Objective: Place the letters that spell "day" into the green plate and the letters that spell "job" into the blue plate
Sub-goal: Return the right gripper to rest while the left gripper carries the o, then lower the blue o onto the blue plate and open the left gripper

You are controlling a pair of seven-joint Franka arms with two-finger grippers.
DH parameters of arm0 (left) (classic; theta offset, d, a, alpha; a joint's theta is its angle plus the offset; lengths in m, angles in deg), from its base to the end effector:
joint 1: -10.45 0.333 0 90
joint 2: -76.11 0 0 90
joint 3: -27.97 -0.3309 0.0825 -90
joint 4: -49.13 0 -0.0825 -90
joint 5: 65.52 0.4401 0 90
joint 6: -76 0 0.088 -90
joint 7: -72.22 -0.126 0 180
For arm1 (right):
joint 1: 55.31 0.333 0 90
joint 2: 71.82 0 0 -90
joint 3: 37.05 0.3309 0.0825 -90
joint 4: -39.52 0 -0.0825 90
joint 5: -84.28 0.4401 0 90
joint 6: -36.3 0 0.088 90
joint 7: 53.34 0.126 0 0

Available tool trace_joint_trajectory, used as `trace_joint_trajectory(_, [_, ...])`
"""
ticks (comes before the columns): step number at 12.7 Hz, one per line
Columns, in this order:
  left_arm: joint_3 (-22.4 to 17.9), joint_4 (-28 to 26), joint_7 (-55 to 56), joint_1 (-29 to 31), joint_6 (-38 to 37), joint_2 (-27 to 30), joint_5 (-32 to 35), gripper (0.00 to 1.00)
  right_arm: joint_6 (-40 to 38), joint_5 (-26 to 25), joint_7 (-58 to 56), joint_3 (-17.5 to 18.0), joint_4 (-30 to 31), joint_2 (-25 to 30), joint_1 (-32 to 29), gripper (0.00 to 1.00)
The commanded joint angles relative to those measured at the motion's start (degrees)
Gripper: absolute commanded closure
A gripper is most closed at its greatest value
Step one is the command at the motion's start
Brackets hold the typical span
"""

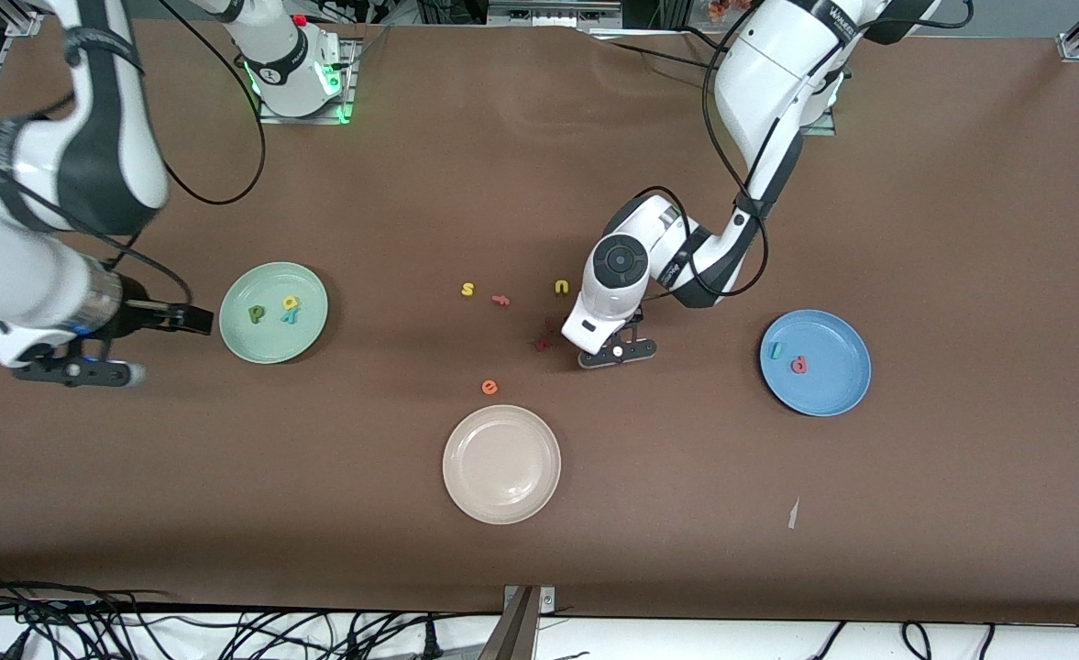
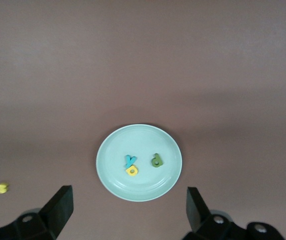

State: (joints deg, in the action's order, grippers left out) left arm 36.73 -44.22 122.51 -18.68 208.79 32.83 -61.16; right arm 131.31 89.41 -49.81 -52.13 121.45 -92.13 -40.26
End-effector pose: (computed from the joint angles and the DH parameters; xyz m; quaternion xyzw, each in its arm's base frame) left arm 0.5828 -0.4396 0.1277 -0.9942 -0.1003 0.0384 0.0014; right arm 0.7094 0.0340 0.4729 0.9979 -0.0322 -0.0570 0.0030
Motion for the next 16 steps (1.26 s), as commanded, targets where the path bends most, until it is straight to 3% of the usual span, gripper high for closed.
trace_joint_trajectory(1, [-0.4, 1.2, -3.9, 1.7, -5.1, 2.0, -1.1, 0.8, -6.4, 2.8, -2.5, 0.1, -6.7, -0.6, -2.8, 0.0])
trace_joint_trajectory(5, [-0.4, 0.7, -20.3, 9.8, -16.8, 8.1, -1.2, 0.83, -12.1, 0.4, -2.6, -0.5, -13.4, -0.5, -2.9, 0.0])
trace_joint_trajectory(7, [-0.4, -0.5, -28.8, 14.3, -18.5, 10.2, -0.7, 0.85, -17.9, 0.7, -2.8, -0.7, -13.8, 0.4, -3.6, 0.0])
trace_joint_trajectory(10, [-0.5, -2.6, -40.3, 21.3, -18.6, 11.1, 3.0, 0.87, -17.7, -0.4, -4.1, -0.4, -12.8, 2.4, -4.4, 0.0])
trace_joint_trajectory(11, [-0.5, -3.4, -42.7, 22.8, -18.3, 11.5, 3.9, 0.87, -14.5, -1.4, -3.5, 0.7, -7.2, 6.1, -4.4, 0.0])
trace_joint_trajectory(13, [-0.5, -4.3, -48.9, 26.7, -17.6, 11.6, 5.8, 0.87, -1.1, -7.8, -3.3, 6.1, 9.8, 16.8, -5.6, 0.0])
trace_joint_trajectory(14, [-0.5, -5.9, -51.1, 27.7, -16.2, 12.2, 6.1, 0.88, 2.4, -9.0, -3.1, 6.9, 14.7, 20.0, -6.3, 0.0])
trace_joint_trajectory(16, [-0.5, -13.1, -52.2, 29.7, -7.3, 14.5, 6.9, 0.88, 2.6, -8.9, -2.9, 12.8, 15.4, 20.9, -12.6, 0.0])
